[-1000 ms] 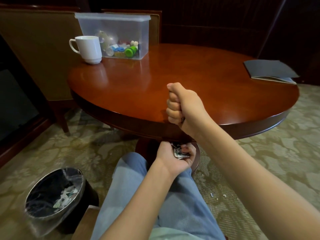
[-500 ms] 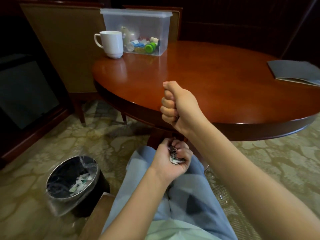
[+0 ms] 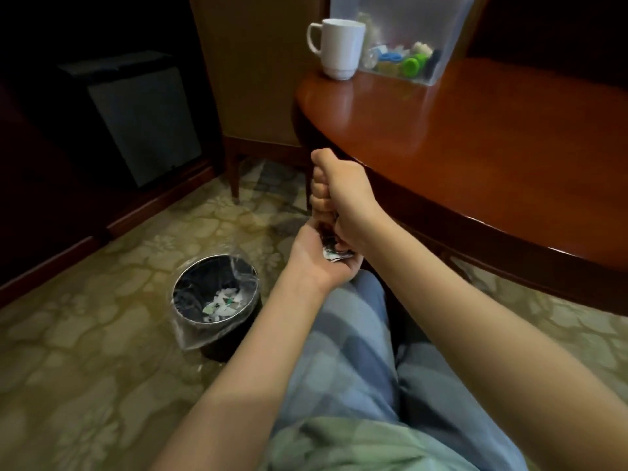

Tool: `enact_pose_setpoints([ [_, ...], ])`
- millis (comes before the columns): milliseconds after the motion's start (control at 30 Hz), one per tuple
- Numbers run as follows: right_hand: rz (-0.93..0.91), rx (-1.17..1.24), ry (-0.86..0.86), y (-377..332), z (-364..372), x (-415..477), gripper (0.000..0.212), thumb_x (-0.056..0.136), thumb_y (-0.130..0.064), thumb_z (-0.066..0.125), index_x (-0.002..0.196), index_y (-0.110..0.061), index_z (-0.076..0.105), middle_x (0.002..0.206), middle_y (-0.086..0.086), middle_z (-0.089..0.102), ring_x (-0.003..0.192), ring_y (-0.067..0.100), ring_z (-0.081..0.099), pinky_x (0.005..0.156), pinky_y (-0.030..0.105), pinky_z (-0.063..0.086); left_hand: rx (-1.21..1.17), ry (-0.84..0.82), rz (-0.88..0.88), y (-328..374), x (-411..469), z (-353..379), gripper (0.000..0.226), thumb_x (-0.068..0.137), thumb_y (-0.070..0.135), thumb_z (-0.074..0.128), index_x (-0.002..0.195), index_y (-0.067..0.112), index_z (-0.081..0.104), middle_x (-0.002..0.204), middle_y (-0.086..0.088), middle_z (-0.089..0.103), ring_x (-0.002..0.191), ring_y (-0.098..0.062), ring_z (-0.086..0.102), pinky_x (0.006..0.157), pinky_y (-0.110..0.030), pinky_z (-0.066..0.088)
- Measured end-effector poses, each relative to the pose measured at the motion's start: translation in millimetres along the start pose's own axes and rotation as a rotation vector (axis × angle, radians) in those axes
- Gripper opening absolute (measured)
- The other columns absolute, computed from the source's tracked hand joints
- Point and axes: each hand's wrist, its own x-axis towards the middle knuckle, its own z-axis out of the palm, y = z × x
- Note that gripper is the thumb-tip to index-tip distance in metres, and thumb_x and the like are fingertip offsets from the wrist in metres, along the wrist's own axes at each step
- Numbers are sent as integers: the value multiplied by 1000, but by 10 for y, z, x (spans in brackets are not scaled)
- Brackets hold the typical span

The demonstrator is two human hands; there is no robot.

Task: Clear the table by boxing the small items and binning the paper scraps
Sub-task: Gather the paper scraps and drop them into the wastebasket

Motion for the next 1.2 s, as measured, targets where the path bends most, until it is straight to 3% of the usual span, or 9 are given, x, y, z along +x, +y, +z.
enact_pose_setpoints([
  [133, 55, -27, -44, 180, 320, 231, 47, 93, -19, 41, 49, -19, 27, 36, -8, 23, 29, 7, 16, 36, 12, 15, -37, 79, 33, 302, 91, -246, 30, 95, 22, 38, 71, 10, 51, 68, -2, 53, 62, -13, 47, 49, -17, 45],
  [267, 117, -27, -77, 387, 642, 473, 46, 93, -20, 41, 49, -19, 27, 36, -10, 23, 30, 6, 16, 34, 13, 14, -52, 202, 97, 590, 112, -461, 37, 98, 21, 34, 66, 12, 50, 40, -2, 56, 39, -13, 54, 38, -12, 44],
  [433, 205, -6, -77, 718, 1089, 819, 46, 94, -23, 39, 49, -19, 29, 33, -10, 24, 28, 5, 17, 35, 13, 12, -59, 381, 167, 974, 174, -770, 36, 97, 18, 35, 63, 14, 43, 31, 0, 49, 23, -10, 48, 33, -8, 38],
  [667, 246, -67, 7, 1334, 1530, 1210, 50, 93, -20, 42, 45, -17, 33, 28, -10, 28, 30, 7, 26, 37, 22, 22, -77, 537, 173, 1384, 450, -1308, 35, 96, 23, 33, 67, 15, 50, 38, -4, 57, 63, -18, 52, 61, -25, 42],
  [800, 250, -119, 84, 1628, 1627, 1414, 49, 91, -19, 43, 42, -16, 37, 33, -7, 34, 43, 15, 31, 46, 29, 25, -73, 591, 153, 1530, 619, -1545, 35, 94, 20, 31, 63, 14, 46, 37, -4, 55, 63, -19, 50, 63, -27, 42],
  [933, 411, -111, 188, 1866, 1672, 1631, 43, 86, -18, 43, 43, -16, 43, 23, -7, 34, 43, 18, 36, 50, 31, 31, -28, 641, 114, 1616, 791, -1717, 33, 92, 20, 31, 61, 15, 42, 43, -1, 53, 59, -17, 47, 60, -25, 39],
  [1067, 530, -2, 204, 2093, 1678, 1802, 46, 94, -20, 42, 51, -10, 55, 25, -6, 40, 30, 10, 42, 40, 21, 32, -20, 654, 102, 1732, 907, -1855, 43, 96, 22, 28, 57, 17, 44, 34, 1, 50, 32, -14, 52, 54, -23, 36],
  [1133, 582, 30, 201, 2180, 1671, 1867, 48, 97, -21, 38, 56, -8, 58, 26, -4, 44, 26, 6, 44, 37, 15, 33, -28, 679, 96, 1801, 969, -1943, 47, 96, 23, 29, 53, 15, 48, 34, 2, 50, 38, -13, 51, 51, -22, 36],
  [1200, 634, 58, 207, 2244, 1649, 1915, 50, 98, -20, 32, 58, -6, 59, 31, -3, 51, 36, 10, 52, 40, 17, 41, -48, 721, 84, 1857, 1051, -2034, 39, 96, 23, 30, 61, 12, 46, 39, -2, 53, 53, -14, 46, 52, -22, 39],
])
